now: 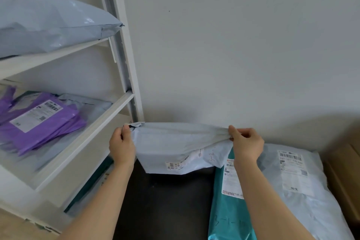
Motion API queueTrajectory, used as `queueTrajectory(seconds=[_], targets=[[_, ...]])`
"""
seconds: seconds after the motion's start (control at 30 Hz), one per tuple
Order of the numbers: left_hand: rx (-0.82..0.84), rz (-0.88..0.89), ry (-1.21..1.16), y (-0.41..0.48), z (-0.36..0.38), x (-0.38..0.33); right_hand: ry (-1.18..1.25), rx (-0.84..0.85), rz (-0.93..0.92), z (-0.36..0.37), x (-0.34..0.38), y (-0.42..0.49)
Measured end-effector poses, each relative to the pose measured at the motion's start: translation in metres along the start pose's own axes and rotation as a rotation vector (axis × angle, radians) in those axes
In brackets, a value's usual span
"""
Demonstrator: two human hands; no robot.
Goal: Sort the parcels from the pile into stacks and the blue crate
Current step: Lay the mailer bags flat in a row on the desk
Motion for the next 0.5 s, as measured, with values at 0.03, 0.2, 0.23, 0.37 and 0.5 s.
queueTrajectory(seconds=[0.03, 0.2, 0.23, 0.37, 0.5], targets=[[0.004, -0.004, 0.007, 0.000, 0.001, 0.000, -0.027, -0.014, 0.008, -0.003, -0.003, 0.002], [-0.013, -0.022, 0.011, 0.005, -0.004, 0.004, -0.052, -0.035, 0.021, -0.001, -0.008, 0.002], [-0.005, -0.030, 0.002, 0.005, -0.004, 0.005, -0.054, -0.037, 0.022, 0.000, -0.008, 0.002], [0.092, -0.086, -0.099, 0.003, 0.003, 0.001, -0.130, -0.023, -0.019, 0.000, -0.006, 0.004], [0.235, -0.123, -0.122, 0.007, 0.015, -0.011, -0.369, 0.019, -0.231, 0.012, 0.017, -0.003]])
Point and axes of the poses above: each hand's wrist, its own y-axis towards the middle knuckle, its own z-axis out of the palm, x = y × z, the point moved 7 cm from there along y, towards the middle knuckle, and after that the axes turned 6 degrees about -z, right-handed, at the moved point
